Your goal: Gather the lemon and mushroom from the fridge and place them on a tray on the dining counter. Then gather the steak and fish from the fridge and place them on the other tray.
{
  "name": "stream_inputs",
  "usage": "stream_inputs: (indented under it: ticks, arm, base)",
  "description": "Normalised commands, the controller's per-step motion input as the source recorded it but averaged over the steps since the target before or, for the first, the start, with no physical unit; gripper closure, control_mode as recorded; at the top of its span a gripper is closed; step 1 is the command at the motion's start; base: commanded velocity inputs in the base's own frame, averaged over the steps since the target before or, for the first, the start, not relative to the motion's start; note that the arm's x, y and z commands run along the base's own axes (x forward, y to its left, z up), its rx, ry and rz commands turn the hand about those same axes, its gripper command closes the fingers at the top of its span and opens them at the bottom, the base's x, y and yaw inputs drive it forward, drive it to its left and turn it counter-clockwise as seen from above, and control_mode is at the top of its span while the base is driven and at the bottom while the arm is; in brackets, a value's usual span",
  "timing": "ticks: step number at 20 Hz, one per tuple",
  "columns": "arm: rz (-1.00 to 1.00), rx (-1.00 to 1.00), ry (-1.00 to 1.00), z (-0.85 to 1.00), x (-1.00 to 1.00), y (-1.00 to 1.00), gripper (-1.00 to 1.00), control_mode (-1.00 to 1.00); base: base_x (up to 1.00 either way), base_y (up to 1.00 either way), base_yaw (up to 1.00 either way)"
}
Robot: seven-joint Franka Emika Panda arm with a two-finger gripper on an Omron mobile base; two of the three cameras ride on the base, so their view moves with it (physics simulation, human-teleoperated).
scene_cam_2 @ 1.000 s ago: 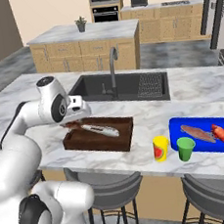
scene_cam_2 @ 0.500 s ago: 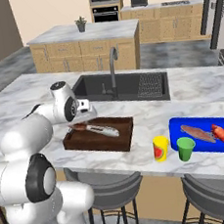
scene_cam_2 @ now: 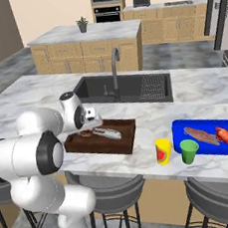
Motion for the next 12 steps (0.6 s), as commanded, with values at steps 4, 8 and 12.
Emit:
stream_inputs:
  ticks: [4,8,12]
  arm:
    - [0.0,0.0,0.0,-0.3,0.4,0.0,1.0,-1.0]
    - [0.0,0.0,0.0,-0.32,0.38,0.0,1.0,-1.0]
    - [0.0,0.0,0.0,-0.36,0.26,0.0,-1.0,-1.0]
  base:
    - [0.0,0.0,0.0]
    - [0.0,0.0,0.0]
    - [0.0,0.0,0.0]
